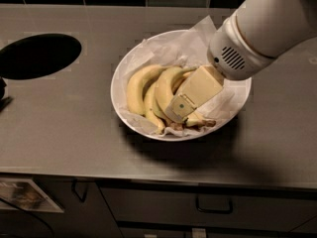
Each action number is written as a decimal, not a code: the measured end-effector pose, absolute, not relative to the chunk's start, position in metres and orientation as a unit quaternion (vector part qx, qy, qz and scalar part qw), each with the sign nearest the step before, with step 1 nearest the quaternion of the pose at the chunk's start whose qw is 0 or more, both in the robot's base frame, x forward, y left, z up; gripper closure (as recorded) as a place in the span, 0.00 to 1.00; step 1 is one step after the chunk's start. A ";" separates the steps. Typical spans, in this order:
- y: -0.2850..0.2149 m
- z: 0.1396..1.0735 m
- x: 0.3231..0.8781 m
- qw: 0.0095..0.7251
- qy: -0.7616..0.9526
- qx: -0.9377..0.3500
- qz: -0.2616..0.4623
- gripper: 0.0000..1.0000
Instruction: Pick banana from white bowl
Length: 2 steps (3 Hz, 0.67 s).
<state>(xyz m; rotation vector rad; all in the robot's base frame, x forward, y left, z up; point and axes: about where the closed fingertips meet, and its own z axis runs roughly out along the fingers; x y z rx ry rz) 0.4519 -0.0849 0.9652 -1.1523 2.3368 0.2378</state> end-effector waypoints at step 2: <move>-0.073 0.961 0.461 0.261 0.891 -0.372 0.006 0.00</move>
Offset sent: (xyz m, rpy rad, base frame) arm 0.0175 0.0097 -0.0188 -0.1859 -0.0261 -0.4357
